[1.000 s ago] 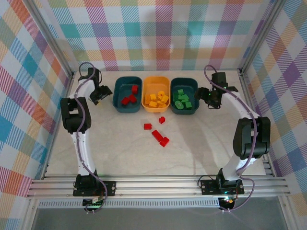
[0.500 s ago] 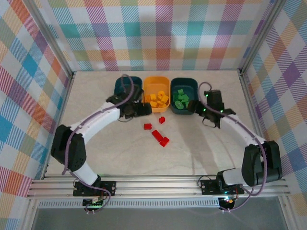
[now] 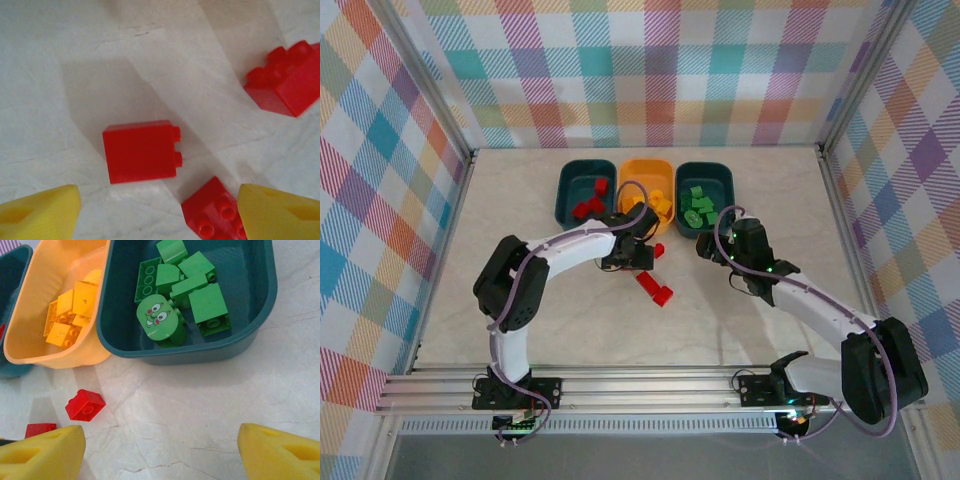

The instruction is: Sort the legos into containers by color

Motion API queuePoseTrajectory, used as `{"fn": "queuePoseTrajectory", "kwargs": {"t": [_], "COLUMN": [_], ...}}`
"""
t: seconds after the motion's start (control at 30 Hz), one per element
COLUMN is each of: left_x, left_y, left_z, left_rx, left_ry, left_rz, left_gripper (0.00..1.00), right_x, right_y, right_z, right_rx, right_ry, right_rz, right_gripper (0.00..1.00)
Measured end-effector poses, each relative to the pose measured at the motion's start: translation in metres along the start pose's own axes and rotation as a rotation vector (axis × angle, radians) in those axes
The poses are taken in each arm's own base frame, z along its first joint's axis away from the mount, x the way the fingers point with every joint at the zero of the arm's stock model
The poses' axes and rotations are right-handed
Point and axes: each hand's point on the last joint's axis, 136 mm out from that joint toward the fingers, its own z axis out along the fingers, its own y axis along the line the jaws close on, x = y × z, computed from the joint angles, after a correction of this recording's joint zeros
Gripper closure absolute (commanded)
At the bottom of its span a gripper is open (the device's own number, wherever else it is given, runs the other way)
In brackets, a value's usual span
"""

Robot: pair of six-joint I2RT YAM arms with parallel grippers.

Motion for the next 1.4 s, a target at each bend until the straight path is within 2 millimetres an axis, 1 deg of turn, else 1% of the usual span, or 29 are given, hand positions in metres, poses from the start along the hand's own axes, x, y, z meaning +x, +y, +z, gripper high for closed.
{"fn": "queuePoseTrajectory", "kwargs": {"t": [0.2,0.27,0.4,0.5,0.53,0.63,0.77,0.83,0.9,0.97,1.07,1.1,1.13,1.17,1.2,1.27,1.33,1.37,1.4], "left_x": [-0.003,-0.002,-0.004,-0.005,-0.006,-0.005,-0.001,-0.003,-0.010,-0.028,-0.068,-0.080,-0.095,-0.107,-0.121,-0.143,-0.163,-0.171,-0.179], "left_y": [0.003,0.005,0.003,-0.001,-0.001,0.003,0.009,0.008,0.005,0.000,-0.006,-0.004,0.003,0.012,0.028,0.063,0.097,0.109,0.124], "left_z": [0.023,0.029,0.031,0.032,0.032,0.030,0.023,0.012,-0.005,-0.032,-0.075,-0.085,-0.093,-0.098,-0.100,-0.094,-0.078,-0.068,-0.055], "left_rx": [-0.079,-0.095,-0.096,-0.090,-0.092,-0.095,-0.111,-0.103,-0.083,-0.053,0.008,0.021,0.029,0.031,0.025,-0.001,-0.033,-0.046,-0.066], "left_ry": [0.021,0.021,0.016,0.010,0.001,-0.020,-0.030,-0.042,-0.067,-0.123,-0.241,-0.270,-0.299,-0.317,-0.333,-0.336,-0.317,-0.306,-0.290], "left_rz": [0.014,0.015,0.007,-0.004,-0.009,-0.025,-0.022,-0.021,-0.015,-0.015,-0.036,-0.047,-0.072,-0.100,-0.140,-0.217,-0.290,-0.315,-0.344], "left_gripper": [0.26,0.30,0.47,0.57,0.61,0.65,0.67,0.67,0.67,0.67,0.66,0.66,0.66,0.66,0.66,0.65,0.65,0.65,0.64], "right_x": [0.004,0.003,0.001,-0.002,-0.002,-0.004,-0.004,-0.004,-0.004,-0.002,0.002,0.003,0.003,0.003,0.003,0.003,0.004,0.004,0.005], "right_y": [-0.006,-0.006,-0.004,-0.003,-0.002,-0.001,0.001,0.002,0.002,0.001,-0.001,-0.002,-0.002,-0.002,-0.002,-0.002,-0.003,-0.003,-0.003], "right_z": [0.002,0.002,0.002,-0.002,-0.003,-0.007,-0.007,-0.007,-0.006,-0.005,-0.002,-0.001,-0.001,-0.001,0.000,0.000,0.001,0.001,0.002], "right_rx": [0.012,0.012,0.005,-0.003,-0.006,-0.015,-0.027,-0.032,-0.035,-0.033,-0.027,-0.025,-0.024,-0.025,-0.025,-0.025,-0.023,-0.023,-0.023], "right_ry": [-0.015,-0.019,-0.029,-0.042,-0.047,-0.059,-0.057,-0.056,-0.055,-0.053,-0.044,-0.041,-0.040,-0.041,-0.041,-0.041,-0.039,-0.038,-0.037], "right_rz": [0.011,0.016,0.023,0.026,0.028,0.032,0.047,0.052,0.055,0.055,0.057,0.057,0.057,0.057,0.058,0.058,0.057,0.057,0.057], "right_gripper": [0.22,0.22,0.23,0.23,0.23,0.23,0.23,0.23,0.24,0.24,0.24,0.24,0.24,0.24,0.24,0.24,0.24,0.24,0.24]}}
